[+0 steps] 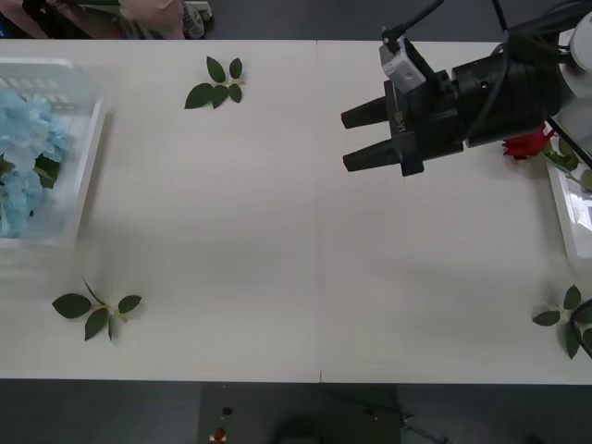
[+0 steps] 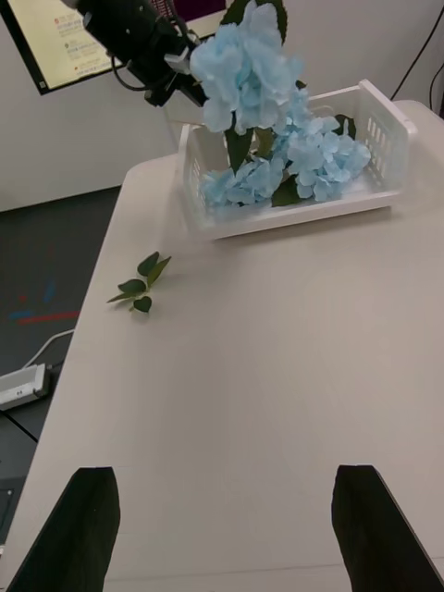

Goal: Put the red flowers into the right box and the blue flowers into the left box

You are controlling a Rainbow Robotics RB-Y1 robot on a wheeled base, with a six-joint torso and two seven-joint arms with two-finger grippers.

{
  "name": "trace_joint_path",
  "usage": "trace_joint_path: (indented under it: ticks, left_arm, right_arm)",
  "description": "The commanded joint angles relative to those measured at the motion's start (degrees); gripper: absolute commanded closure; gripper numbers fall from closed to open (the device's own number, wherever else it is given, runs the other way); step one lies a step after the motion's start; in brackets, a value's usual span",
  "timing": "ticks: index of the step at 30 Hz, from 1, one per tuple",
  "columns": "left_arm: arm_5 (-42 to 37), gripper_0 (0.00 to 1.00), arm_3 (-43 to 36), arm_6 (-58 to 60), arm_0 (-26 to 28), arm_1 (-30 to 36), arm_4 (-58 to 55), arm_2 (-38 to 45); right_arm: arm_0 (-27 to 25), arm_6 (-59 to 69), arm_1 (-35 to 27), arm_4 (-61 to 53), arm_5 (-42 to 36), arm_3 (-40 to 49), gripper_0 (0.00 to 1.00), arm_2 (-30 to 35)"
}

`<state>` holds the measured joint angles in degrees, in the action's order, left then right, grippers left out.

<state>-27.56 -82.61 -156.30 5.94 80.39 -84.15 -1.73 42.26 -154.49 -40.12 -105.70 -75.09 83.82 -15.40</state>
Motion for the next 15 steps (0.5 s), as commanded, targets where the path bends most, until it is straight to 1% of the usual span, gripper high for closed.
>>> trace_joint_path:
  ticks: [1, 4, 8, 9, 10, 11, 12, 14, 15]
  left_arm:
    - [5.1, 1.0, 2.0, 1.3, 3.0, 2.1, 1.8, 1.1]
    - [5.7, 1.0, 2.8, 1.3, 3.5, 2.7, 6.5, 2.2]
    - [5.7, 1.0, 3.0, 1.3, 3.5, 3.7, 10.4, 2.3]
    - [5.7, 0.95, 2.9, 1.3, 3.4, 4.0, 11.2, 2.3]
    - [5.7, 0.83, 2.7, 1.3, 3.4, 4.3, 11.7, 2.3]
    - [5.7, 0.77, 2.6, 1.3, 3.4, 4.4, 12.1, 2.3]
    - [5.7, 0.61, 2.3, 1.3, 3.4, 4.5, 13.0, 2.3]
    - [5.7, 0.39, 1.8, 1.3, 3.4, 4.5, 14.6, 2.3]
    - [5.7, 0.36, 1.8, 1.3, 3.4, 4.5, 15.1, 2.3]
  right_arm:
    - [1.3, -0.5, -9.1, -9.4, 4.6, 3.5, 0.32, -6.1]
    - [2.0, -0.5, -16.6, -18.1, 11.2, 7.3, 0.32, -12.4]
    - [3.7, -0.5, -23.1, -25.7, 17.0, 11.8, 0.32, -18.3]
    - [4.4, -0.5, -25.0, -27.9, 18.1, 13.2, 0.32, -19.9]
    - [4.8, -0.5, -26.7, -29.8, 18.7, 14.4, 0.32, -21.2]
    - [5.0, -0.5, -27.5, -30.6, 18.8, 14.8, 0.33, -21.5]
    - [5.0, -0.5, -28.4, -31.3, 18.8, 15.8, 0.32, -21.7]
    - [5.1, -0.5, -29.2, -31.8, 18.2, 16.5, 0.33, -21.7]
    - [5.0, -0.5, -29.2, -32.2, 18.0, 16.5, 0.32, -21.7]
